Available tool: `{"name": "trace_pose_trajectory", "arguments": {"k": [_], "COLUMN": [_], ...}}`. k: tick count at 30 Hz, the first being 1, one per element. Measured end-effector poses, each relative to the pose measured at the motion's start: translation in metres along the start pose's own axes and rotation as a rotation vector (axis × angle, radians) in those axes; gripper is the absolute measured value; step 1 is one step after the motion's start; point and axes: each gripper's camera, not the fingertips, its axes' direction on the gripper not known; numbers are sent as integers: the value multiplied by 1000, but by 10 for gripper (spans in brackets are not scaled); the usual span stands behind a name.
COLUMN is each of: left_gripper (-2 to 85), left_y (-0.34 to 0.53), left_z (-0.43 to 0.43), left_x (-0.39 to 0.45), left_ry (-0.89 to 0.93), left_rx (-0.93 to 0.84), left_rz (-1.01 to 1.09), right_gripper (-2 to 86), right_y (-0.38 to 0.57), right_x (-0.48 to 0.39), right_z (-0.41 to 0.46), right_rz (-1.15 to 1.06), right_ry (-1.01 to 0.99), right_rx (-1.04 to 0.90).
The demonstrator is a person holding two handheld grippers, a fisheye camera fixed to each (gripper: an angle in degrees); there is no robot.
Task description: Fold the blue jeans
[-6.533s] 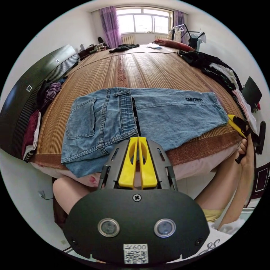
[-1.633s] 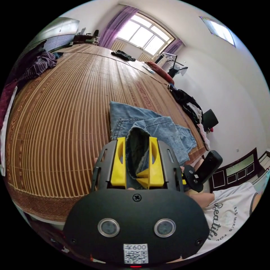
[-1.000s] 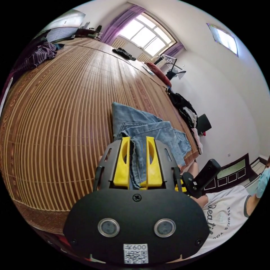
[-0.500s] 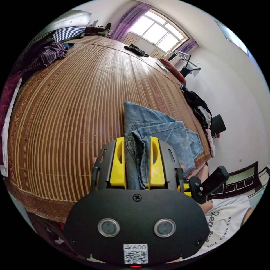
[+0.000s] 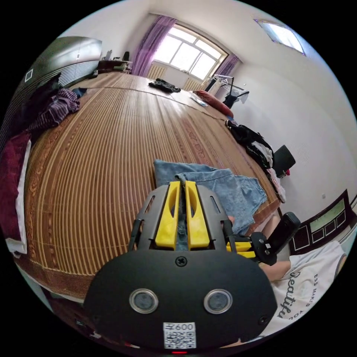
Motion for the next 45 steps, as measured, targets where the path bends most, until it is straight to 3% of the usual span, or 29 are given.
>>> {"name": "trace_pose_trajectory", "arguments": {"k": [3,9,12,14,18,26,28,32,45], "left_gripper": [36,43,63,124,163,95,63,28,27], "left_y": [-14,-13,-2,11,52,90,91,90,114], "left_z": [0,56,52,29,5,17,15,11,-9], "left_x": [-5,-50,-79,-90,-77,-74,-68,-64,-77], "left_ry": [-30,-52,7,-6,87,140,52,39,132], "left_rx": [19,-130,-72,-34,-40,-49,-52,-63,-102], "left_rz": [-12,-88,-176,-236,-189,-157,-140,-115,-153], "right_gripper": [-8,-9,-9,-9,-9,-9,-9,-8,-8], "right_y": [-17,-18,-15,-9,-3,-16,-17,-24,-38], "right_x": [-9,-13,-22,-19,-3,22,21,18,15], "right_z": [23,39,4,-33,-74,-103,-102,-88,-26], "right_rz": [14,47,-24,-56,-91,-31,-10,-16,10], "right_ry": [4,-28,55,189,312,368,414,459,493], "right_rx": [-56,-75,-29,23,46,80,78,43,-64]}}
